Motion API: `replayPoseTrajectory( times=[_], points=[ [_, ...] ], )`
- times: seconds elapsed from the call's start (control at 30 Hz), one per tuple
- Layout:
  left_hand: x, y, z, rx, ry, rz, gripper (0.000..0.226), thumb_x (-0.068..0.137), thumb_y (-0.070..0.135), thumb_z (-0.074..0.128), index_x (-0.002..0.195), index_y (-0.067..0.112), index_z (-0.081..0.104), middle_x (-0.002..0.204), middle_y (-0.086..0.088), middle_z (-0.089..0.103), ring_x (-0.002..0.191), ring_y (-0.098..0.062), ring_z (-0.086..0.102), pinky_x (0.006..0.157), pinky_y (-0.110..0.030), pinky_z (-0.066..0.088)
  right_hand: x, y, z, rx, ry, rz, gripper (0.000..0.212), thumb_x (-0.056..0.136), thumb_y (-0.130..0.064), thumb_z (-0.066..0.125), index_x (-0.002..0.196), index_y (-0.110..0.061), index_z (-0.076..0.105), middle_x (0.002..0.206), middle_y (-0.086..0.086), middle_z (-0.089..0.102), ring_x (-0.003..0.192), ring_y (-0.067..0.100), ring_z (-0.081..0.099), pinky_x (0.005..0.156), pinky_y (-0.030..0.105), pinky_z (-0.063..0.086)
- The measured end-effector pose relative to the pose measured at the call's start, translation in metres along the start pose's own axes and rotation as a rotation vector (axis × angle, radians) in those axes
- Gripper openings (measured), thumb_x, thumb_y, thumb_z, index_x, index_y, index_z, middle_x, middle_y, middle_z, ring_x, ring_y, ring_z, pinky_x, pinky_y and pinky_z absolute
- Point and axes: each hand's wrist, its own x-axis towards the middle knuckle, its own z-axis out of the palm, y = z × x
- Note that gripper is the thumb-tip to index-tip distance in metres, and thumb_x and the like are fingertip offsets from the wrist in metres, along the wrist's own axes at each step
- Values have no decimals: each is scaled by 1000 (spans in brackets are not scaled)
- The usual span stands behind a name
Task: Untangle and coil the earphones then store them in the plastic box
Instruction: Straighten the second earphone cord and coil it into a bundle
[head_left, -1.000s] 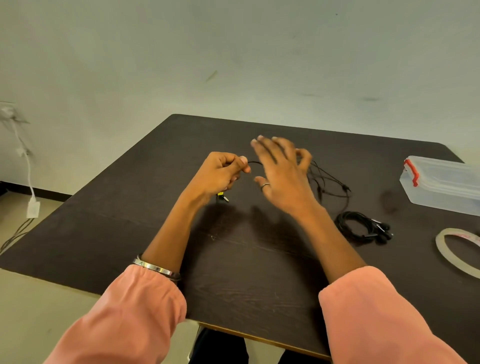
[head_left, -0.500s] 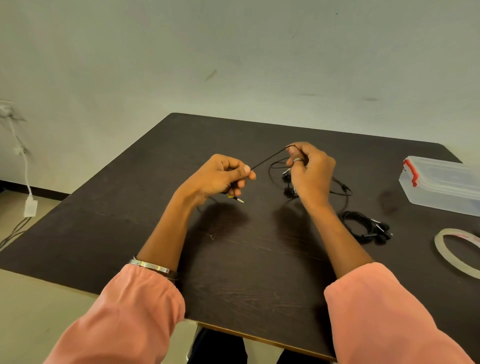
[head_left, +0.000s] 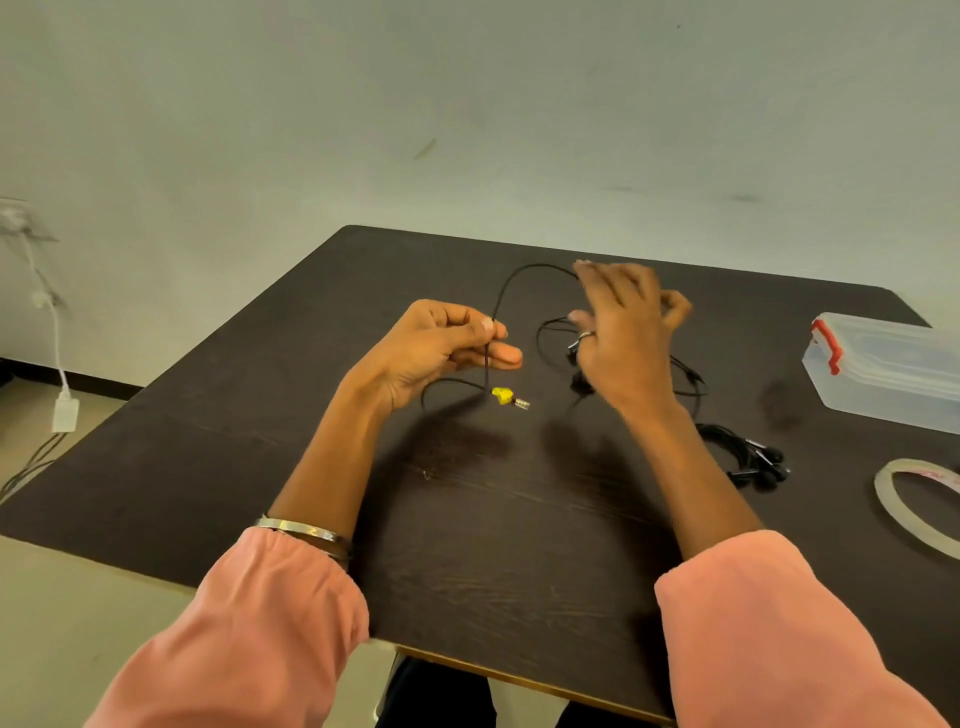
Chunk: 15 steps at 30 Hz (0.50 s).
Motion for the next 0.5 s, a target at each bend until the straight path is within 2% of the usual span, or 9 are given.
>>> replayPoseTrajectory(
  times=[0.07,0.13,0.23,0.3,0.37,0.43,0.5],
  points=[
    [2,-2,3,-10,4,-16,15,95,5,53,89,1,66,82,-18,74,87,-31,72,80,-29,57,2,-8,-1,-18,-101,-189,73,81,-19,68,146,-24,35,144,-7,46,129,16,31,90,39,18],
    [2,-3,4,-13,7,-39,14,93,5,55,88,-2,67,79,-19,73,87,-32,72,81,-32,57,0,-17,-3,-32,-144,-261,81,81,-24,70,149,-32,26,151,-11,35,133,18,29,92,41,18],
    [1,-3,5,-10,-9,-51,15,93,6,56,88,-1,68,72,-16,72,77,-27,73,72,-33,59,-2,-19,-2,29,-134,-307,61,83,-29,68,139,-38,43,153,-13,32,135,20,28,93,44,20],
    [0,-2,6,-8,-42,-65,16,93,7,55,89,0,68,66,-13,70,64,-23,71,65,-33,60,-3,-15,3,109,-114,-310,39,85,-27,65,122,-36,60,141,-15,49,130,19,36,89,40,18],
    [-1,-2,8,-3,-72,-92,17,94,9,55,93,-1,68,62,-8,65,52,-18,65,58,-33,59,-3,-13,4,202,-95,-254,19,86,-23,61,101,-32,70,107,-16,66,114,15,49,82,34,14],
    [-1,-1,10,-18,-89,-106,21,96,12,53,99,-2,68,59,-5,56,44,-13,53,50,-29,54,-3,-10,3,249,-86,-169,13,88,-22,60,89,-29,71,84,-19,59,102,10,50,77,31,12],
    [-2,1,9,-33,-88,-103,24,97,16,51,100,-2,68,57,-2,49,42,-10,42,45,-24,46,-3,-5,2,265,-78,-83,10,86,-16,58,85,-23,66,82,-19,54,98,11,50,78,31,14]
  ],
)
